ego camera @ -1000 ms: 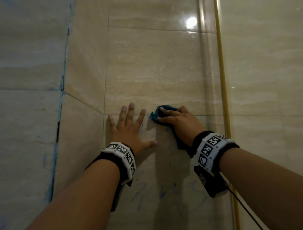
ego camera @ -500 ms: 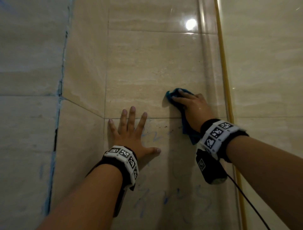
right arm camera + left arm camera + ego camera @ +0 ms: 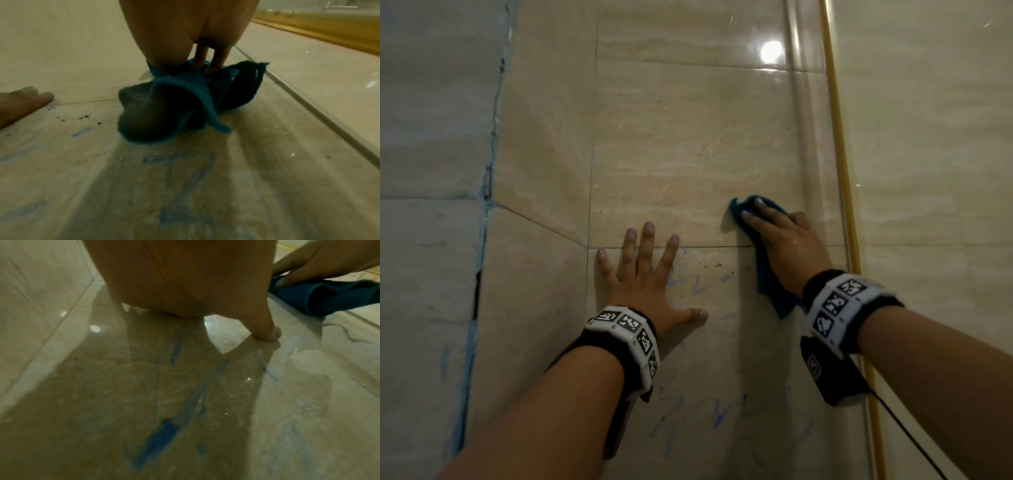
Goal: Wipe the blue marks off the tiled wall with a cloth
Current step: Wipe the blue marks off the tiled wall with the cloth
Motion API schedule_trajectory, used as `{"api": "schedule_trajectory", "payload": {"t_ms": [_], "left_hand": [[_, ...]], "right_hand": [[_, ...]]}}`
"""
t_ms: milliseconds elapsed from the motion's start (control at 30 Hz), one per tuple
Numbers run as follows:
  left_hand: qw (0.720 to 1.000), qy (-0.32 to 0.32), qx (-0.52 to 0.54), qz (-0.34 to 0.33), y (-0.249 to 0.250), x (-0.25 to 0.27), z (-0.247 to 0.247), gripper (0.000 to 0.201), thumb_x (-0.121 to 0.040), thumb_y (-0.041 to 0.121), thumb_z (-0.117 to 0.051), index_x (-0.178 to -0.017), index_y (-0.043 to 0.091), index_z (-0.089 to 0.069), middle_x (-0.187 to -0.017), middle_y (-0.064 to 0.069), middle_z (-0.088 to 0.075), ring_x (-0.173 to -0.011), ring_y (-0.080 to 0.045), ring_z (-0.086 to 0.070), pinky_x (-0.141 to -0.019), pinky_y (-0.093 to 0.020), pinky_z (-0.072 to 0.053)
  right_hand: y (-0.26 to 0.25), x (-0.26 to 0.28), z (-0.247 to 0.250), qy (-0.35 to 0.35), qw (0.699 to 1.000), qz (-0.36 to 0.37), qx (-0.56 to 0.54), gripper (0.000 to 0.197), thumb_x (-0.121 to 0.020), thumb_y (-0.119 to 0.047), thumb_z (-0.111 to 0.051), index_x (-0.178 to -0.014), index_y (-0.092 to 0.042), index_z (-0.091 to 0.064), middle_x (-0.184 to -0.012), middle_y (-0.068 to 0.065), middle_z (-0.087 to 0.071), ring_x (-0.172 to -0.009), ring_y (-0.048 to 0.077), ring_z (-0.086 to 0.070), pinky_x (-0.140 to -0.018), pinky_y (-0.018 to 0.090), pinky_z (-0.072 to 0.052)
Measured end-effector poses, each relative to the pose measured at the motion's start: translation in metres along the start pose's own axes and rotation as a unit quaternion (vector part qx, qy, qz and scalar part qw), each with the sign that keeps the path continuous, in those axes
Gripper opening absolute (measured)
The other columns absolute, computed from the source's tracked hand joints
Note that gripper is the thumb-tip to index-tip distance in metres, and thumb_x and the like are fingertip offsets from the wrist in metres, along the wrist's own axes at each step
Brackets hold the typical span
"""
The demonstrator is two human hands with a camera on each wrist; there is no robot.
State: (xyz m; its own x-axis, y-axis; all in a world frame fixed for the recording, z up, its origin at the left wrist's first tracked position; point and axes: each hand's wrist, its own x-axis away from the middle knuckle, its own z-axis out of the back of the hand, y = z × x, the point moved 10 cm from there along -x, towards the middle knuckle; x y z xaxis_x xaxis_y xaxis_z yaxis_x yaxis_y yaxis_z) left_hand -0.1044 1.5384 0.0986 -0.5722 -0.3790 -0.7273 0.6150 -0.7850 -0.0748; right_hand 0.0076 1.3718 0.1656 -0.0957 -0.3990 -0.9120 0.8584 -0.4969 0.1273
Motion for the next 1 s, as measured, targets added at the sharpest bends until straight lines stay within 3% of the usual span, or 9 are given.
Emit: {"api": "schedule_trajectory", "payload": {"t_ms": [167,300,433,533,667,800,867,1000], "left_hand": [[1.0,0.003,0.011,-0.003,0.0,-0.001,0.0,0.118,-0.042,0.099,-0.01,-0.12,0.039,0.055,-0.131,0.001,0.06,-0.126,-0.027,0.05,-0.105,-0.063,0.021],[1.0,0.002,0.016,-0.007,0.0,-0.001,0.0,0.116,-0.037,0.098,-0.003,-0.119,0.039,0.055,-0.132,0.001,0.06,-0.127,-0.027,0.05,-0.105,-0.064,0.021],[1.0,-0.002,0.007,-0.002,-0.001,-0.001,-0.001,0.12,-0.049,0.101,-0.021,-0.118,0.038,0.055,-0.131,0.001,0.06,-0.126,-0.025,0.05,-0.107,-0.063,0.019],[1.0,0.003,0.004,-0.003,0.0,0.0,0.0,0.119,-0.056,0.098,-0.029,-0.118,0.038,0.054,-0.133,0.001,0.059,-0.131,-0.026,0.045,-0.108,-0.063,0.018],[1.0,0.011,0.006,-0.004,0.0,-0.001,0.001,0.118,-0.057,0.097,-0.028,-0.119,0.038,0.054,-0.134,0.0,0.058,-0.132,-0.027,0.044,-0.108,-0.064,0.017],[1.0,0.012,0.006,-0.002,0.0,-0.001,0.0,0.12,-0.054,0.099,-0.027,-0.116,0.038,0.056,-0.133,0.0,0.059,-0.13,-0.026,0.046,-0.108,-0.064,0.017],[1.0,0.012,0.007,-0.001,0.0,-0.001,0.0,0.12,-0.056,0.098,-0.029,-0.117,0.038,0.055,-0.134,0.0,0.058,-0.13,-0.026,0.046,-0.108,-0.064,0.017],[1.0,0.007,0.006,0.0,-0.001,-0.001,0.0,0.12,-0.058,0.096,-0.033,-0.12,0.038,0.052,-0.136,0.0,0.057,-0.133,-0.028,0.043,-0.108,-0.064,0.018]], "right_hand": [[0.03,-0.001,0.008,-0.005,0.995,-0.099,-0.001,0.06,-0.097,0.0,-0.032,-0.149,-0.029,-0.026,-0.158,0.0,-0.016,-0.123,0.035,-0.03,-0.107,0.04,-0.03],[0.026,0.029,-0.003,0.01,0.988,-0.15,-0.015,0.06,-0.096,-0.004,-0.037,-0.15,-0.028,-0.023,-0.158,0.003,-0.014,-0.124,0.037,-0.028,-0.105,0.045,-0.032],[0.021,0.046,-0.019,-0.002,0.986,-0.164,-0.014,0.06,-0.097,-0.01,-0.038,-0.15,-0.03,-0.019,-0.159,0.001,-0.011,-0.125,0.036,-0.026,-0.106,0.045,-0.029],[0.022,0.04,-0.013,0.011,0.989,-0.144,-0.011,0.056,-0.098,-0.01,-0.038,-0.149,-0.027,-0.024,-0.158,0.003,-0.016,-0.124,0.036,-0.027,-0.105,0.044,-0.029],[0.022,0.027,0.002,0.05,0.992,-0.117,-0.008,0.048,-0.099,-0.013,-0.04,-0.146,-0.022,-0.035,-0.155,0.004,-0.027,-0.121,0.035,-0.03,-0.103,0.038,-0.027],[0.004,0.031,-0.011,0.027,0.993,-0.089,-0.073,0.048,-0.099,-0.008,-0.041,-0.145,-0.021,-0.037,-0.156,0.001,-0.024,-0.13,0.032,-0.028,-0.109,0.037,-0.024],[-0.012,0.043,-0.023,0.019,0.997,-0.044,-0.066,0.05,-0.098,-0.004,-0.042,-0.145,-0.022,-0.037,-0.156,0.001,-0.023,-0.124,0.034,-0.032,-0.106,0.037,-0.028],[-0.018,0.055,-0.026,0.041,0.996,0.003,-0.077,0.05,-0.092,0.002,-0.049,-0.139,-0.016,-0.047,-0.15,0.006,-0.036,-0.106,0.038,-0.042,-0.095,0.041,-0.039]]}}
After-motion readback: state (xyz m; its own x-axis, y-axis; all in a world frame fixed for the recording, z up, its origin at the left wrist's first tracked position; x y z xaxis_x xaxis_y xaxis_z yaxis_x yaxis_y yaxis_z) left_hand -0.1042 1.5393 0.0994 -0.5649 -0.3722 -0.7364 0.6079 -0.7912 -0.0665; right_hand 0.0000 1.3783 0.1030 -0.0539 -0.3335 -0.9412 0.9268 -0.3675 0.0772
